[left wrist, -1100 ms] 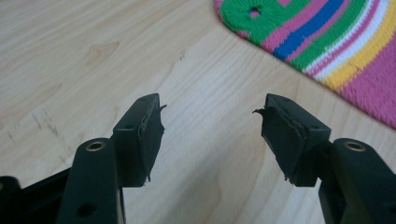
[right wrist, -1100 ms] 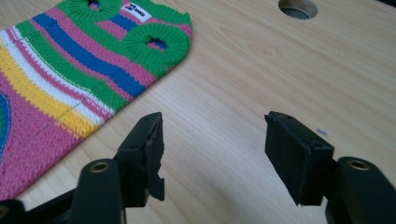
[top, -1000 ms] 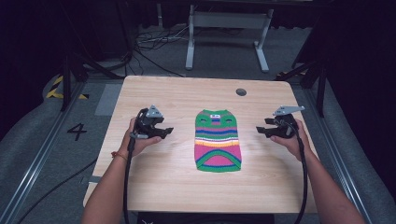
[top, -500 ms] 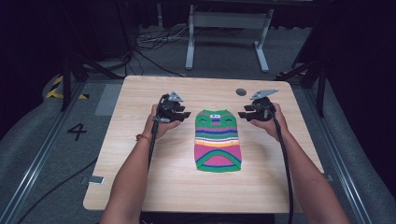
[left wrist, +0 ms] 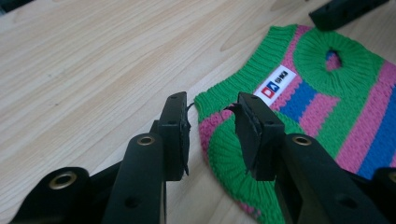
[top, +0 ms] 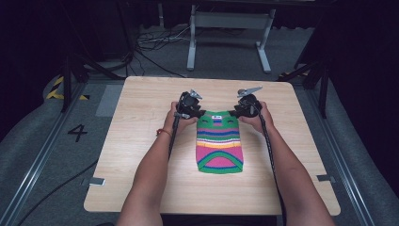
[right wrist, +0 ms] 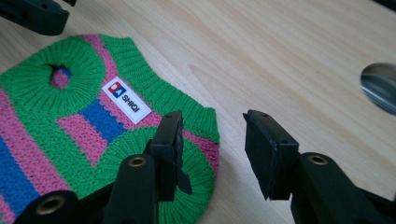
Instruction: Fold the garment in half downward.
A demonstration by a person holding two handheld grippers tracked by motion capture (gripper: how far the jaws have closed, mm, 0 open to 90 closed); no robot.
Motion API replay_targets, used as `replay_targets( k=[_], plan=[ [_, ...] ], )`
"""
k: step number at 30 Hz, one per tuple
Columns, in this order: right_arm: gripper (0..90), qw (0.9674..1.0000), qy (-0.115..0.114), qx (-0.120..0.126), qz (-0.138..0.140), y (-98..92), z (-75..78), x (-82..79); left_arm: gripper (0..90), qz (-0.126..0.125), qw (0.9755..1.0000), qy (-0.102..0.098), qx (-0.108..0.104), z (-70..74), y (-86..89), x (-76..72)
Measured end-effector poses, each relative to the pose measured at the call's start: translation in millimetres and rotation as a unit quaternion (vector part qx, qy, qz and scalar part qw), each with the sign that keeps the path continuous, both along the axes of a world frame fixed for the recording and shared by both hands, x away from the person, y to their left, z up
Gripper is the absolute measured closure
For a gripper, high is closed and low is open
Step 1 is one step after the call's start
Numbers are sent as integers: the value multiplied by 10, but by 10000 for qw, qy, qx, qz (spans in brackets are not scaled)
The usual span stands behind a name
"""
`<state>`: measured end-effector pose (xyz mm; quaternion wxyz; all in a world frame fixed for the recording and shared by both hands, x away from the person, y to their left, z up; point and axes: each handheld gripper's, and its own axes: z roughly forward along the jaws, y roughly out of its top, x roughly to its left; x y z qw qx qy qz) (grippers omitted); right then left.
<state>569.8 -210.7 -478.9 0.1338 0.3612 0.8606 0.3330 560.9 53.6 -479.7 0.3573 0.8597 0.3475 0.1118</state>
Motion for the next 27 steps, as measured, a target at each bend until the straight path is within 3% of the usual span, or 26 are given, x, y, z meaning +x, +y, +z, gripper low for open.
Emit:
replay_targets(
  k=[5,9,13,15,16,19,24,27],
  plan=[
    [568,9999,101,-67,-96,45,-106,31,617,131,9998,67,146,-150,-77,31],
    [565,9998,160,77,-131,70,-134,49,636,151,9997,183,88,-188,-99,34],
    [583,9992,299,227,-165,66,-173,56,713,129,9997,170,81,-196,-123,-6],
    [621,9977,463,446,-217,37,-191,53,772,88,9997,207,-12,-205,-113,-13],
    [644,9978,469,433,-183,29,-191,51,780,67,9996,272,-78,-208,-97,-13],
    [780,9977,505,450,-79,40,-187,11,823,77,9997,184,-103,-207,-77,-18],
    [832,9983,384,439,-66,41,-171,-24,839,82,9999,-45,-37,-166,-77,-27],
    [833,9957,325,867,-73,-38,-104,-47,840,49,9998,-200,-10,-97,-82,-42]
  ],
)
